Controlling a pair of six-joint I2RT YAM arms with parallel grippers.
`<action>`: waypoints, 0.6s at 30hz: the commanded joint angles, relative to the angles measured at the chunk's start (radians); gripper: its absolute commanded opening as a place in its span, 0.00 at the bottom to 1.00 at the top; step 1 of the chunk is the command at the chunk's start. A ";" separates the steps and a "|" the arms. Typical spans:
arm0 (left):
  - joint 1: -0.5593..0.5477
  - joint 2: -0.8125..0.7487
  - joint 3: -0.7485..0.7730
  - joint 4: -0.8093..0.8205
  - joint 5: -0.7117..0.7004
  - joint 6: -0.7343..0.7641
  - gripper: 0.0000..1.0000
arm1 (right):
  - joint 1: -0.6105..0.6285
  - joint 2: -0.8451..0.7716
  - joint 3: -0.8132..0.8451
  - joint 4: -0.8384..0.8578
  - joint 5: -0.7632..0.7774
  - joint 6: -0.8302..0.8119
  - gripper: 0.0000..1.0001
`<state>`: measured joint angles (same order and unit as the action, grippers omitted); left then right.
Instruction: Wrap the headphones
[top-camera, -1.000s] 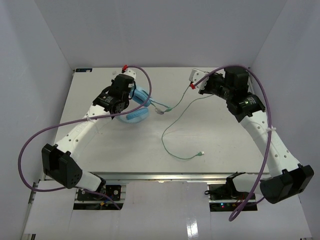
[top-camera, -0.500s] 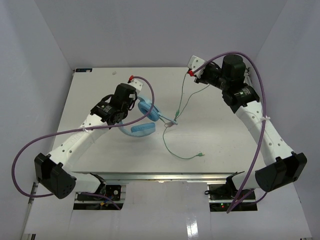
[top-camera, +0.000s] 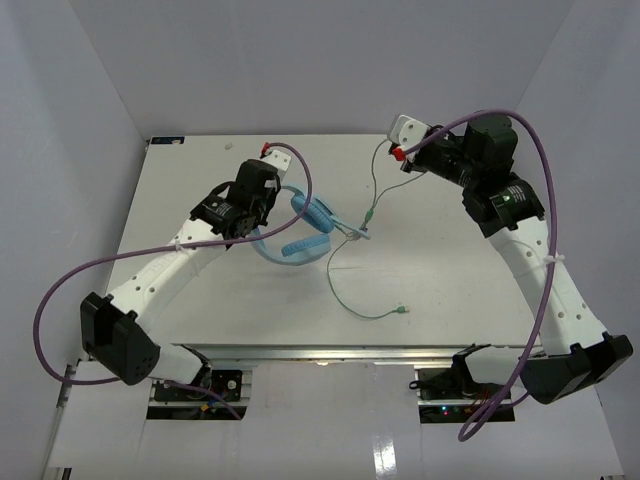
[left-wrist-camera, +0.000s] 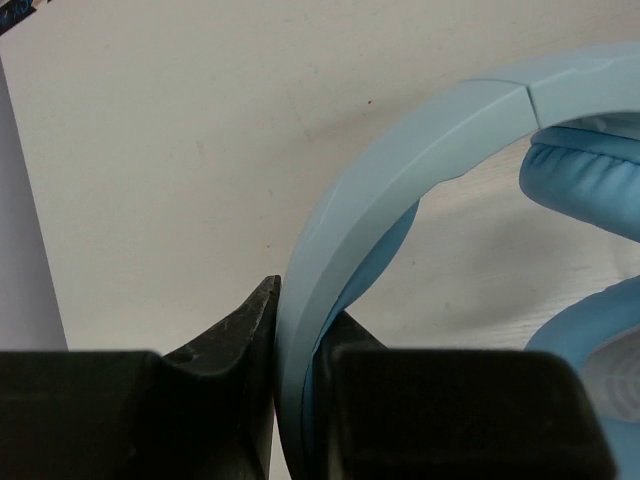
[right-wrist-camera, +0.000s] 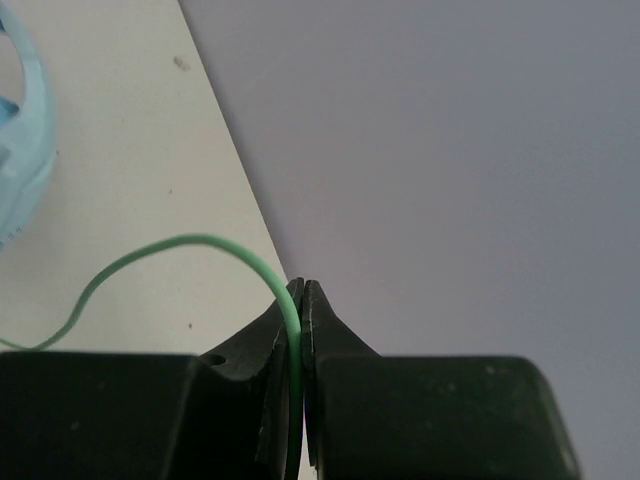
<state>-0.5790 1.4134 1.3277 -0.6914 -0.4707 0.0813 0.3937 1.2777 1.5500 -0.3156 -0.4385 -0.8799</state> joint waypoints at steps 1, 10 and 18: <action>0.005 -0.221 -0.023 0.139 0.185 -0.051 0.00 | -0.015 -0.028 -0.153 0.103 0.153 -0.047 0.08; 0.071 -0.317 -0.100 0.122 0.174 -0.132 0.00 | -0.052 -0.111 -0.291 0.131 0.121 -0.029 0.08; 0.143 -0.061 0.005 0.003 0.209 -0.179 0.00 | -0.051 -0.093 -0.071 -0.007 -0.042 0.025 0.08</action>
<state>-0.4479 1.2400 1.2604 -0.6613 -0.3061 -0.0367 0.3413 1.1885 1.3257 -0.2996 -0.3746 -0.8970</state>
